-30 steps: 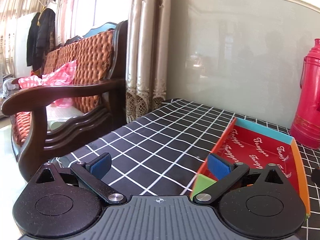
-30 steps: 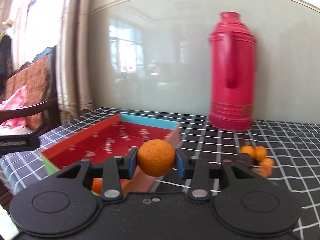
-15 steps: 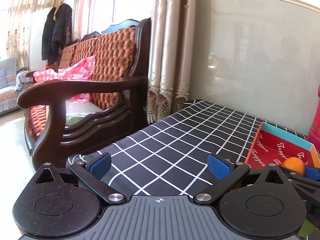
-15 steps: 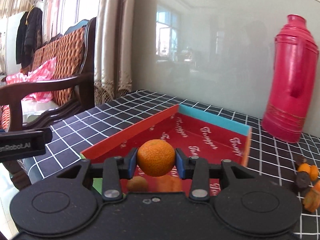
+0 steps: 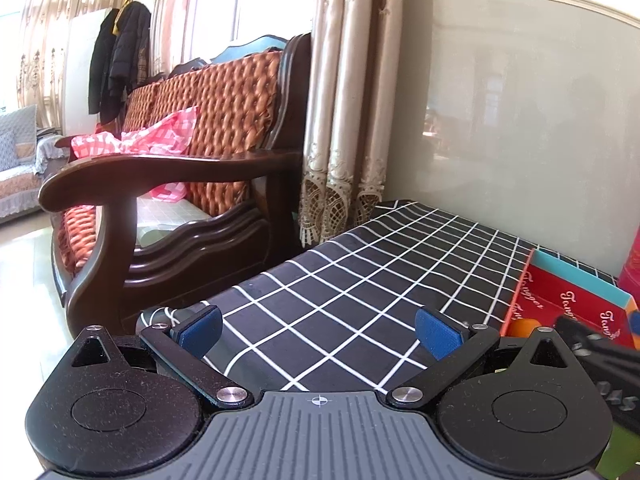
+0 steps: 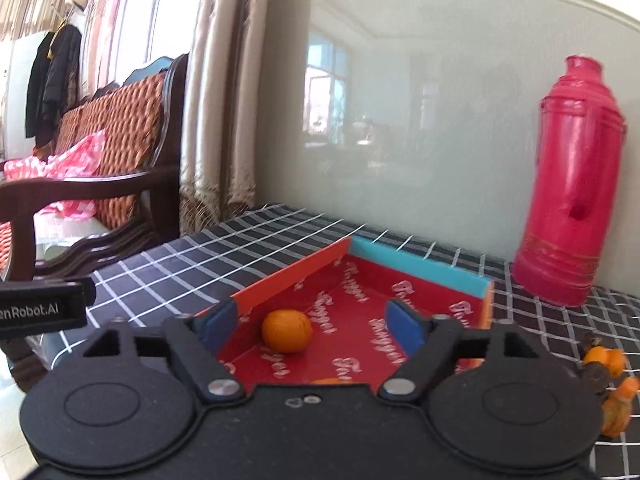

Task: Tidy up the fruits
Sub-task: 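Carry the orange into the red box and open the right gripper, then reach the left gripper to the green-brown cube and close, then carry the cube into the red box and open the left gripper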

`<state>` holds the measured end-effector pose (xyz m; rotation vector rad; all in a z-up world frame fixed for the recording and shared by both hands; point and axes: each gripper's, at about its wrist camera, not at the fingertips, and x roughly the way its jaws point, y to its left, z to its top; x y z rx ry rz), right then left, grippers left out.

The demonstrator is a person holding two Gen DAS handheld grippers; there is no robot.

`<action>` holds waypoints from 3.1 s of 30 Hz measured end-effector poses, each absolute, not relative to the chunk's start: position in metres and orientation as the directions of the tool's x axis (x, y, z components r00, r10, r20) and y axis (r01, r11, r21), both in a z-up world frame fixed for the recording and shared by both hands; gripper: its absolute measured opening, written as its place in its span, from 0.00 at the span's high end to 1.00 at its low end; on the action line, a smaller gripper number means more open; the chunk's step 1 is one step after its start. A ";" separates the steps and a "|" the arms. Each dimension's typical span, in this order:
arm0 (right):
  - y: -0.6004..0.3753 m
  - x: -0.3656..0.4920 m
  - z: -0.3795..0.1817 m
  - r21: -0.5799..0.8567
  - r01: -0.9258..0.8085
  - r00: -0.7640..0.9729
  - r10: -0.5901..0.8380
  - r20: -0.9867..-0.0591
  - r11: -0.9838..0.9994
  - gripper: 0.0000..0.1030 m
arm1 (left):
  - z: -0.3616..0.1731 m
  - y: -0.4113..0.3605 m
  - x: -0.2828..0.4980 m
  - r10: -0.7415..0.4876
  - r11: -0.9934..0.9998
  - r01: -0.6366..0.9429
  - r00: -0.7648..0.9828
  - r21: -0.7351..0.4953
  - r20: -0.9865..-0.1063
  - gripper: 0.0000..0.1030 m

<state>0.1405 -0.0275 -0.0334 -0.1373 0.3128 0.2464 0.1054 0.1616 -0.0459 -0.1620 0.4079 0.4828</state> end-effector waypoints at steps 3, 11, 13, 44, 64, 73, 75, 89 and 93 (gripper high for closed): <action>-0.044 0.133 -0.023 -0.145 -0.174 0.956 0.132 -0.262 0.974 0.08 | -0.043 0.151 0.105 0.397 0.891 -0.452 0.826 -0.050 -0.400 0.01; -0.117 0.114 -0.015 -0.217 0.155 0.966 -0.194 -0.172 0.964 0.06 | -0.031 0.087 0.106 0.241 0.964 -0.265 0.910 -0.026 -0.337 0.01; -0.142 0.111 -0.015 -0.202 0.239 0.945 -0.275 -0.175 0.950 0.06 | -0.029 0.063 0.106 0.178 0.981 -0.193 0.929 -0.016 -0.325 0.01; -0.304 0.056 -0.032 -0.112 0.737 0.648 -0.744 -0.164 0.667 0.06 | -0.074 -0.210 0.172 -0.237 0.939 0.332 0.813 0.090 -0.532 0.30; -0.280 0.067 -0.032 -0.126 0.675 0.707 -0.686 -0.171 0.727 0.06 | -0.053 -0.158 0.172 -0.207 0.968 0.250 0.852 0.026 -0.481 0.77; -0.252 0.079 -0.034 -0.140 0.611 0.759 -0.627 -0.174 0.779 0.06 | -0.039 -0.077 0.186 -0.029 1.000 0.028 0.886 -0.009 -0.464 0.77; -0.245 0.082 -0.033 -0.142 0.590 0.775 -0.607 -0.176 0.795 0.06 | -0.040 -0.059 0.191 0.007 1.000 -0.019 0.876 -0.020 -0.482 0.77; -0.206 0.098 -0.032 -0.148 0.471 0.851 -0.492 -0.183 0.870 0.06 | -0.052 0.000 0.202 0.052 0.987 -0.129 0.821 -0.097 -0.568 0.73; -0.198 0.103 -0.034 -0.147 0.437 0.866 -0.459 -0.197 0.887 0.06 | -0.044 0.009 0.192 0.097 0.981 -0.169 0.849 -0.092 -0.520 0.23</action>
